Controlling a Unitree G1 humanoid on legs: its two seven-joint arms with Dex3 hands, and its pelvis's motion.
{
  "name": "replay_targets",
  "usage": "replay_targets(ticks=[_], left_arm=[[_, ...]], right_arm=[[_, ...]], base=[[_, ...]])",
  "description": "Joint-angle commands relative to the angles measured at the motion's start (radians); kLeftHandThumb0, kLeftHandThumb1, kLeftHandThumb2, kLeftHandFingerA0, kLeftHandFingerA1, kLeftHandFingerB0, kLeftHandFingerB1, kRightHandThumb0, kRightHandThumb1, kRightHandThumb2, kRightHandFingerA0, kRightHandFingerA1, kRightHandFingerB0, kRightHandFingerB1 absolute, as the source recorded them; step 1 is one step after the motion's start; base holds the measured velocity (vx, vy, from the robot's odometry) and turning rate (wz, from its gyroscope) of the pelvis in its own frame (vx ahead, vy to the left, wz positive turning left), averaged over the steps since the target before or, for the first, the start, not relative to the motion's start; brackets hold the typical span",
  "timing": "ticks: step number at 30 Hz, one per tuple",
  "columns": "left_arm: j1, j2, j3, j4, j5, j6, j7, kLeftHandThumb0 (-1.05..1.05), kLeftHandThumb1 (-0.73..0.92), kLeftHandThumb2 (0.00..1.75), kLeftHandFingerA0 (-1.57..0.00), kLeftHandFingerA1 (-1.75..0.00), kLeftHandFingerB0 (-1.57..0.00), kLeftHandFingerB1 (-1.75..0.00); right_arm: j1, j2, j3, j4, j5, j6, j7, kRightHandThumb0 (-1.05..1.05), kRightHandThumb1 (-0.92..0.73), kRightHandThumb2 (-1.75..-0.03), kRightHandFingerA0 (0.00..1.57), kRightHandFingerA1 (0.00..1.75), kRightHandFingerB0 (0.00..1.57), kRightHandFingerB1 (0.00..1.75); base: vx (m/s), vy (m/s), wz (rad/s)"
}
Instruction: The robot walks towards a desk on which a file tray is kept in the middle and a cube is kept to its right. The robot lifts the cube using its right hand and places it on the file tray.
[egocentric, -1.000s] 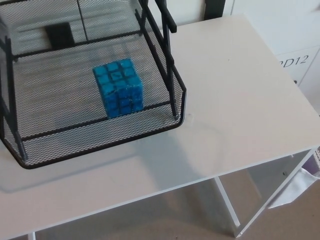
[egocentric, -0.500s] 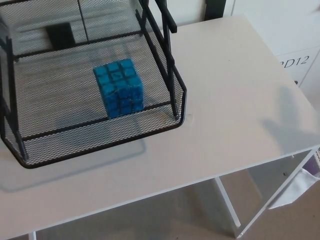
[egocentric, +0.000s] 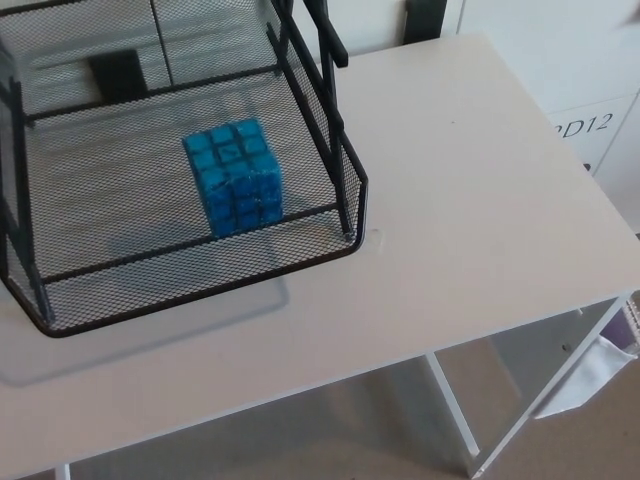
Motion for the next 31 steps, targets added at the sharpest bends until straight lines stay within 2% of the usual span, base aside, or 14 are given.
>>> replay_targets(ticks=[1, 2, 3, 4, 8, 9, 10, 17, 18, 21, 24, 25, 30, 31], left_arm=[[-0.012, 0.053, 0.022, 0.009, -0.008, 0.015, -0.013, -0.78, 0.92, 0.75, -0.44, -0.44, -0.3, -0.36], [0.003, 0.052, 0.023, 0.003, -0.007, -0.008, -0.012, -0.79, 0.92, 0.75, -0.45, -0.44, -0.31, -0.36], [0.012, 0.044, 0.025, -0.002, -0.01, -0.013, -0.014, -0.77, 0.92, 0.75, -0.46, -0.44, -0.32, -0.37], [0.019, 0.04, 0.013, -0.003, 0.001, -0.023, -0.013, -0.75, 0.92, 0.75, -0.45, -0.43, -0.32, -0.36], [0.034, 0.025, -0.015, -0.011, 0.027, -0.036, -0.004, -0.76, 0.92, 0.74, -0.46, -0.43, -0.33, -0.36], [0.036, 0.02, -0.031, -0.01, 0.044, -0.039, 0.012, -0.78, 0.92, 0.73, -0.52, -0.47, -0.33, -0.38], [0.034, 0.017, -0.038, -0.006, 0.049, -0.036, 0.014, -0.76, 0.92, 0.74, -0.47, -0.45, -0.31, -0.37], [0.048, 0.027, -0.041, -0.001, 0.043, -0.045, 0.007, -0.8, 0.91, 0.76, -0.44, -0.47, -0.3, -0.39], [0.048, 0.029, -0.045, -0.003, 0.046, -0.047, 0.008, -0.8, 0.92, 0.77, -0.44, -0.46, -0.3, -0.39], [0.046, 0.029, -0.053, 0.003, 0.052, -0.051, 0.021, -0.81, 0.92, 0.76, -0.45, -0.46, -0.31, -0.38], [0.04, 0.025, -0.05, 0.002, 0.046, -0.046, 0.016, -0.79, 0.92, 0.76, -0.46, -0.47, -0.32, -0.39], [0.044, 0.026, -0.048, -0.003, 0.046, -0.049, 0.013, -0.8, 0.92, 0.76, -0.44, -0.46, -0.3, -0.38], [0.053, 0.031, -0.045, -0.008, 0.047, -0.06, 0.007, -0.81, 0.92, 0.76, -0.43, -0.46, -0.31, -0.38], [0.053, 0.032, -0.045, -0.009, 0.047, -0.058, 0.006, -0.78, 0.92, 0.78, -0.39, -0.42, -0.29, -0.35]], right_arm=[[0.19, 0.001, 0.033, 0.232, 0.129, -0.254, 0.013, -0.66, -0.57, -0.57, 0.27, 0.6, 0.0, 0.37], [0.2, -0.007, 0.053, 0.239, 0.139, -0.271, 0.071, -0.65, -0.43, -0.85, 0.23, 0.6, 0.02, 0.3], [0.201, -0.021, 0.08, 0.247, 0.134, -0.253, 0.104, -0.64, -0.58, -0.58, 0.28, 0.49, 0.08, 0.3], [0.192, -0.038, 0.105, 0.274, 0.123, -0.252, 0.13, -0.7, -0.45, -0.81, 0.29, 0.52, 0.08, 0.41], [0.16, -0.089, 0.194, 0.356, 0.111, -0.26, 0.162, -0.71, -0.44, -0.81, 0.31, 0.52, 0.08, 0.42], [0.162, -0.098, 0.221, 0.354, 0.11, -0.272, 0.19, -0.66, -0.53, -0.56, 0.35, 0.41, 0.13, 0.33], [0.165, -0.104, 0.232, 0.354, 0.124, -0.278, 0.218, -0.77, -0.45, -0.79, 0.22, 0.5, 0.07, 0.44], [0.115, -0.118, 0.293, 0.468, 0.168, -0.318, 0.191, -0.65, -0.51, -0.56, 0.3, 0.37, 0.11, 0.3], [0.111, -0.12, 0.301, 0.476, 0.179, -0.325, 0.189, -0.7, -0.43, -0.79, 0.24, 0.48, 0.05, 0.35], [0.102, -0.122, 0.322, 0.497, 0.199, -0.342, 0.177, -0.71, -0.43, -0.79, 0.23, 0.48, 0.05, 0.33], [0.097, -0.132, 0.355, 0.507, 0.202, -0.36, 0.158, -0.69, -0.52, -0.57, 0.19, 0.39, 0.06, 0.29], [0.096, -0.132, 0.354, 0.516, 0.217, -0.357, 0.161, -0.69, -0.41, -0.77, 0.13, 0.46, 0.07, 0.38], [0.099, -0.138, 0.381, 0.529, 0.238, -0.373, 0.153, -0.71, -0.42, -0.8, 0.15, 0.48, 0.06, 0.33], [0.101, -0.14, 0.385, 0.528, 0.238, -0.377, 0.151, -0.68, -0.53, -0.58, 0.22, 0.38, 0.09, 0.28]], base=[[0.0, 0.0, 0.0], [0.0, 0.0, 0.0], [0.0, 0.0, 0.0], [0.0, 0.0, 0.0], [0.0, 0.0, 0.0], [0.0, 0.0, 0.0], [0.0, 0.0, 0.0], [0.0, 0.0, 0.0], [0.0, 0.0, 0.0], [0.0, 0.0, 0.0], [0.0, 0.0, 0.0], [0.0, 0.0, 0.0], [0.0, 0.0, 0.0], [0.0, 0.0, 0.0]])
